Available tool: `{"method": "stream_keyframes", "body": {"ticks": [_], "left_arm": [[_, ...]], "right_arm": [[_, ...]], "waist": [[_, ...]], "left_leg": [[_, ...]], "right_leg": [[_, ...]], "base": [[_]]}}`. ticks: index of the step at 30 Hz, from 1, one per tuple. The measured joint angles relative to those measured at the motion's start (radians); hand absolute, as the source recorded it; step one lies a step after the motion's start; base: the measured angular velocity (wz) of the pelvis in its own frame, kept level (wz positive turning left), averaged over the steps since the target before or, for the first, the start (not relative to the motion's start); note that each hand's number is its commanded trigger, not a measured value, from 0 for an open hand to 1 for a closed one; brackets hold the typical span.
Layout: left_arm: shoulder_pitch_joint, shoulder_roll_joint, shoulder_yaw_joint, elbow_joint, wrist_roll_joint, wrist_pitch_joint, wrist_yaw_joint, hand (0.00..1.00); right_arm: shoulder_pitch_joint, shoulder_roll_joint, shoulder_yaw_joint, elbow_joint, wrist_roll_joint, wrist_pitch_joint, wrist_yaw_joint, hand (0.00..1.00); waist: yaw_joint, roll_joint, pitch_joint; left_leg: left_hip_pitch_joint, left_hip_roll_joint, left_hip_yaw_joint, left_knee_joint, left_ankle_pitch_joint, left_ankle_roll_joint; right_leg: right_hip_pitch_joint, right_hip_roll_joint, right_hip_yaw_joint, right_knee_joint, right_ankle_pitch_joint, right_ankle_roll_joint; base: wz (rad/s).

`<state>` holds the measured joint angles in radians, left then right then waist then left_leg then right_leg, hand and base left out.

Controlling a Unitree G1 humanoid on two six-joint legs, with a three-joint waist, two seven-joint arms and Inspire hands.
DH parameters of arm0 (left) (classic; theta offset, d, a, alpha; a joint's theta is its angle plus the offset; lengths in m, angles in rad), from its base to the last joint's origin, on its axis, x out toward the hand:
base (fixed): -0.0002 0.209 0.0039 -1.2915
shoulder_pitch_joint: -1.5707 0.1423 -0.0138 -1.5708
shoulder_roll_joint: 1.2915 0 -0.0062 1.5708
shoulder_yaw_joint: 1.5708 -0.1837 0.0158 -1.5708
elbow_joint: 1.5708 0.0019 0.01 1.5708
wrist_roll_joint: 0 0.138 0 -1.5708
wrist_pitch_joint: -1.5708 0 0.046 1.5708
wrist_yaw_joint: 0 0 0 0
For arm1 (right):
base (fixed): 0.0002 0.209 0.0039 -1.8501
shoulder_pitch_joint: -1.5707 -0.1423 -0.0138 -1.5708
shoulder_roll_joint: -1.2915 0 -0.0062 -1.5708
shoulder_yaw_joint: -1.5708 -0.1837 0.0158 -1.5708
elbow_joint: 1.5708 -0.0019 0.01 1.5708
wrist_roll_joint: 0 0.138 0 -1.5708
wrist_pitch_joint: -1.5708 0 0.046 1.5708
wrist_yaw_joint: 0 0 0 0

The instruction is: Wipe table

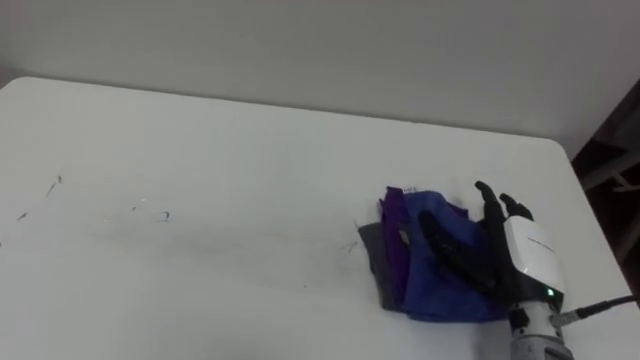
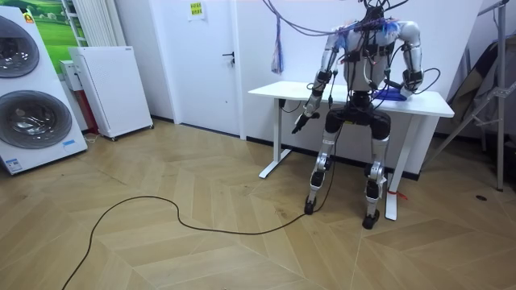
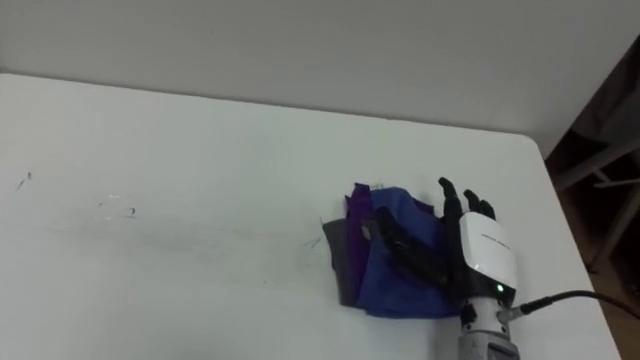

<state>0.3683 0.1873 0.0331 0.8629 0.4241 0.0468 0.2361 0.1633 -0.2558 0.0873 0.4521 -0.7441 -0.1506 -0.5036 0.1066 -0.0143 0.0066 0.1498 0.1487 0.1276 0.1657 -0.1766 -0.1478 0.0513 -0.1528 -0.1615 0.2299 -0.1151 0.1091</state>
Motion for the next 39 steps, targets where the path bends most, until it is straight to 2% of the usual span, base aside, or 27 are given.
{"method": "stream_keyframes", "body": {"ticks": [7, 8, 10, 12, 16, 21, 24, 27, 32, 33, 35, 39], "left_arm": [[-0.001, 0.001, 0.007, 0.004, 0.0, 0.0, -0.001, 0.0], [-0.002, 0.001, 0.013, 0.007, 0.0, 0.001, -0.004, 0.0], [-0.003, 0.001, 0.023, 0.007, 0.0, 0.012, -0.008, 0.0], [-0.004, 0.002, 0.05, 0.007, 0.0, 0.014, -0.009, 0.0], [0.004, 0.003, 0.075, -0.001, 0.0, 0.015, -0.01, 0.0], [0.007, 0.006, 0.093, -0.001, -0.001, 0.017, -0.014, 0.0], [0.011, 0.006, 0.12, -0.001, -0.011, 0.017, -0.014, 0.0], [0.011, 0.015, 0.13, -0.003, -0.039, 0.016, -0.014, 0.0], [0.017, 0.022, 0.142, -0.008, -0.039, 0.016, -0.014, 0.0], [0.022, 0.023, 0.147, -0.007, -0.039, 0.016, -0.014, 0.0], [0.023, 0.022, 0.16, -0.006, -0.041, 0.015, -0.014, 0.0], [0.022, 0.023, 0.198, 0.011, -0.04, 0.016, -0.016, 0.0]], "right_arm": [[0.002, 0.0, -0.04, 0.002, -0.007, 0.0, 0.0, 0.0], [0.002, -0.001, -0.07, 0.001, 0.001, 0.0, -0.002, 0.0], [0.002, -0.003, -0.129, -0.003, 0.036, 0.001, -0.013, 0.0], [0.001, -0.007, -0.208, -0.001, 0.075, 0.001, -0.051, 0.0], [0.001, -0.016, -0.274, -0.001, 0.155, 0.002, -0.097, 0.0], [0.001, -0.052, -0.358, 0.001, 0.178, 0.02, -0.127, 0.0], [0.002, -0.068, -0.402, 0.01, 0.237, 0.024, -0.149, 0.0], [0.011, -0.07, -0.433, 0.045, 0.279, 0.023, -0.193, 0.0], [0.02, -0.072, -0.461, 0.154, 0.367, 0.024, -0.199, 0.0], [0.023, -0.073, -0.463, 0.179, 0.386, 0.025, -0.202, 0.0], [0.025, -0.078, -0.465, 0.245, 0.41, 0.023, -0.208, 0.0], [0.049, -0.078, -0.466, 0.296, 0.493, 0.043, -0.198, 0.0]], "waist": [[-0.015, -0.001, 0.0003], [-0.019, -0.011, -0.0042], [-0.024, -0.013, -0.0058], [-0.036, -0.018, -0.0047], [-0.058, -0.028, -0.0052], [-0.099, -0.037, -0.0057], [-0.106, -0.044, -0.002], [-0.116, -0.047, -0.0017], [-0.132, -0.056, -0.0062], [-0.132, -0.051, -0.0074], [-0.138, -0.057, -0.0069], [-0.148, -0.056, -0.0071]], "left_leg": [[-0.001, 0.0, 0.001, 0.001, 0.001, 0.002], [-0.003, 0.0, 0.002, 0.001, 0.0, 0.001], [-0.009, 0.0, 0.006, 0.001, 0.002, 0.004], [-0.015, 0.0, 0.007, 0.004, 0.003, 0.006], [-0.015, 0.0, 0.012, 0.0, 0.003, 0.006], [-0.015, 0.0, 0.018, 0.001, 0.003, 0.006], [-0.006, 0.0, 0.028, 0.0, 0.003, 0.006], [0.0, 0.0, 0.037, -0.001, 0.003, 0.006], [-0.007, 0.0, 0.042, 0.001, 0.001, 0.008], [-0.008, 0.0, 0.046, 0.001, 0.001, 0.008], [-0.006, 0.0, 0.05, -0.002, 0.001, 0.009], [0.0, 0.0, 0.054, -0.001, -0.001, 0.009]], "right_leg": [[-0.004, -0.001, 0.0, 0.006, 0.001, -0.001], [-0.007, 0.0, 0.0, 0.006, 0.0, 0.0], [-0.016, -0.001, 0.003, 0.006, 0.0, 0.0], [-0.022, -0.001, 0.004, 0.006, 0.0, 0.0], [-0.026, 0.0, 0.008, 0.005, 0.0, 0.0], [-0.032, 0.0, 0.019, 0.009, 0.0, 0.0], [-0.033, 0.002, 0.027, 0.009, 0.0, 0.0], [-0.032, 0.003, 0.034, 0.008, 0.0, 0.0], [-0.043, 0.004, 0.04, 0.012, 0.0, 0.0], [-0.049, 0.004, 0.041, 0.014, 0.001, 0.0], [-0.049, 0.004, 0.043, 0.014, 0.001, 0.0], [-0.049, 0.005, 0.05, 0.02, 0.001, -0.001]], "base": [[0.0], [-0.05], [-0.06], [0.0], [-0.04], [-0.03], [-0.1], [-0.08], [-0.03], [-0.06], [-0.05], [-0.02]]}}
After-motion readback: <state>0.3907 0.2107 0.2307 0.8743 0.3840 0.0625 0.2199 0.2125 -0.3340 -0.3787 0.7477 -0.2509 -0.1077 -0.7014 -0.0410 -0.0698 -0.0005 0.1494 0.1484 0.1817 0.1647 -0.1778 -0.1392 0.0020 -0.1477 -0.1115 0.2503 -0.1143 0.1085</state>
